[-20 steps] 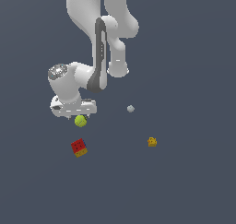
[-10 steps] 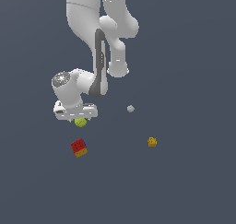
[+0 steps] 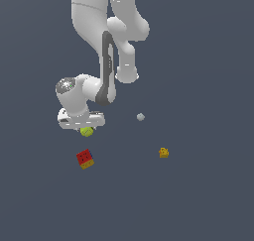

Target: Pick up a designated object from a clutter of objects.

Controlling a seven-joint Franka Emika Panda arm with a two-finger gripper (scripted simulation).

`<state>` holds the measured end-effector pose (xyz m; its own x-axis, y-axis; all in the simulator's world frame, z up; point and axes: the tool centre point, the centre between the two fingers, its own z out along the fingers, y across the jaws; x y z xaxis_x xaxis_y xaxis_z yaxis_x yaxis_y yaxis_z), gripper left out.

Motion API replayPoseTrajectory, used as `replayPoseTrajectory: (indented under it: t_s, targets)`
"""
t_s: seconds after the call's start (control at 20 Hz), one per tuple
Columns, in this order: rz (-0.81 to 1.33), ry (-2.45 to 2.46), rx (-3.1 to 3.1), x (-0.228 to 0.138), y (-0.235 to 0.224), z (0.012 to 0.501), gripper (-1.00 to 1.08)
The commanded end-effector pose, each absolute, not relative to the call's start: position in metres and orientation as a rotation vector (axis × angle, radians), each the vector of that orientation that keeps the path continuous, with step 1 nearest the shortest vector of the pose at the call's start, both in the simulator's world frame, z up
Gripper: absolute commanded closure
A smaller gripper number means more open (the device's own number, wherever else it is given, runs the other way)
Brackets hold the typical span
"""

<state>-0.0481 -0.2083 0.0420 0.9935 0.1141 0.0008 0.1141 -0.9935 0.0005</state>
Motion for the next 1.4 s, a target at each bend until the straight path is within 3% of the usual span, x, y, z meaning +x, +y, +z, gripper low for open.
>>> replayPoseTrajectory:
  t_s: [0.0, 0.6, 1.35]
  targets:
    - [0.001, 0.180, 3.136, -0.048, -0.208, 0.042, 1.08]
    - [0.001, 0.180, 3.136, -0.039, -0.197, 0.083, 1.08]
    - [-0.001, 0.178, 3.134, -0.005, -0.160, 0.226, 1.08]
